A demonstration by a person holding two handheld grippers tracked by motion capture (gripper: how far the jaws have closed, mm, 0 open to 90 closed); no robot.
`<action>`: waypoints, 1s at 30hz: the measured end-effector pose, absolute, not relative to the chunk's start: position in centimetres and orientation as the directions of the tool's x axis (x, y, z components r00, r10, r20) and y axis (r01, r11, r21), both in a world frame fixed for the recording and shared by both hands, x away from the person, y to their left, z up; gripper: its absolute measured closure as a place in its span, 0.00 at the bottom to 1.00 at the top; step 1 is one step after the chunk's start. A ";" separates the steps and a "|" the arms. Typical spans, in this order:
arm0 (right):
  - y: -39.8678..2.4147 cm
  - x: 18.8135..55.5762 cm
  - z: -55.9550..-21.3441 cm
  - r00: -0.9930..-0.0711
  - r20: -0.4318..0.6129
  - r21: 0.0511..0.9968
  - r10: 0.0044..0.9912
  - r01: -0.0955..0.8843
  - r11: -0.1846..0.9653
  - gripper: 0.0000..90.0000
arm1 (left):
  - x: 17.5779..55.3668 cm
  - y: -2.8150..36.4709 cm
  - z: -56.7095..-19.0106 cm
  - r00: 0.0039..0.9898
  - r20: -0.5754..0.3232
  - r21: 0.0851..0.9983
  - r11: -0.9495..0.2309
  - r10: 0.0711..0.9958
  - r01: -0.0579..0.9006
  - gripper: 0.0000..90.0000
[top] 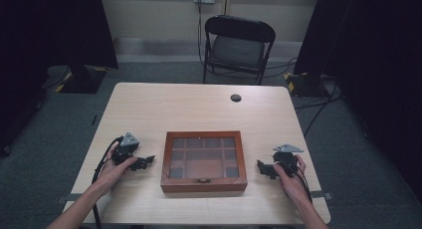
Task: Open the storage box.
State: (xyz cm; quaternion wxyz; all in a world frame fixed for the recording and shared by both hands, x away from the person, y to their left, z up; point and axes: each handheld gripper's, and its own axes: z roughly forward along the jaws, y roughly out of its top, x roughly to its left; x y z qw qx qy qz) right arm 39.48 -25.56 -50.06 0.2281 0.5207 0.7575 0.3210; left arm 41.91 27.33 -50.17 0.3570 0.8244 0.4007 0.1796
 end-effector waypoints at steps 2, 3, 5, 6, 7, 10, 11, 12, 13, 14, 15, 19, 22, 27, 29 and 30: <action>-25.6 39.5 -50.1 -0.354 -0.011 0.724 0.935 0.643 0.252 0.08 | 41.9 27.3 -50.2 0.616 0.010 0.732 -0.425 0.788 0.532 0.13; -25.6 39.5 -50.1 -0.354 -0.011 0.723 0.935 0.643 0.252 0.08 | 41.9 27.3 -50.2 0.616 0.010 0.732 -0.425 0.788 0.532 0.13; -25.6 39.5 -50.0 -0.353 -0.012 0.723 0.935 0.643 0.252 0.08 | 41.9 27.3 -50.2 0.615 0.010 0.732 -0.424 0.788 0.532 0.13; -25.6 39.5 -50.0 -0.354 -0.012 0.723 0.935 0.642 0.253 0.08 | 41.9 27.3 -50.2 0.615 0.010 0.732 -0.424 0.788 0.532 0.13; -25.6 39.5 -50.0 -0.358 -0.012 0.720 0.934 0.645 0.256 0.08 | 41.9 27.3 -50.2 0.616 0.010 0.732 -0.425 0.788 0.532 0.13; -25.5 39.6 -49.6 -0.356 -0.013 0.705 0.934 0.659 0.262 0.18 | 41.9 27.3 -50.2 0.614 0.014 0.732 -0.427 0.789 0.532 0.13; -25.4 39.6 -49.4 -0.340 -0.012 0.705 0.940 0.664 0.250 0.22 | 41.9 27.3 -50.2 0.614 0.014 0.732 -0.427 0.789 0.532 0.13; -25.3 39.6 -49.1 -0.327 -0.002 0.709 0.945 0.666 0.232 0.22 | 41.9 27.3 -50.2 0.614 0.015 0.731 -0.427 0.789 0.532 0.13; -25.2 39.6 -48.8 -0.342 0.015 0.715 0.940 0.661 0.229 0.20 | 41.9 27.3 -50.2 0.614 0.014 0.732 -0.427 0.789 0.532 0.13; -25.1 39.5 -48.5 -0.358 0.019 0.723 0.934 0.650 0.234 0.20 | 41.9 27.3 -50.2 0.614 0.014 0.731 -0.427 0.789 0.532 0.13; -25.0 39.4 -48.2 -0.369 0.018 0.730 0.929 0.640 0.241 0.20 | 41.9 27.3 -50.2 0.614 0.014 0.731 -0.427 0.789 0.532 0.13; -24.7 39.1 -47.0 -0.413 0.017 0.753 0.911 0.605 0.260 0.24 | 41.9 27.3 -50.2 0.614 0.014 0.731 -0.427 0.789 0.532 0.13; -24.7 39.0 -45.9 -0.426 0.032 0.778 0.904 0.578 0.245 0.26 | 41.9 27.3 -50.2 0.614 0.014 0.731 -0.426 0.789 0.532 0.13; -24.4 38.7 -44.4 -0.480 0.080 0.789 0.874 0.566 0.239 0.34 | 41.9 27.3 -50.2 0.614 0.013 0.732 -0.426 0.790 0.532 0.13; -24.3 38.6 -44.0 -0.495 0.087 0.789 0.864 0.564 0.244 0.37 | 41.9 27.3 -50.2 0.614 0.013 0.731 -0.426 0.789 0.532 0.13; -24.3 38.5 -43.8 -0.502 0.101 0.791 0.859 0.565 0.237 0.37 | 41.9 27.3 -50.2 0.613 0.013 0.731 -0.426 0.790 0.533 0.13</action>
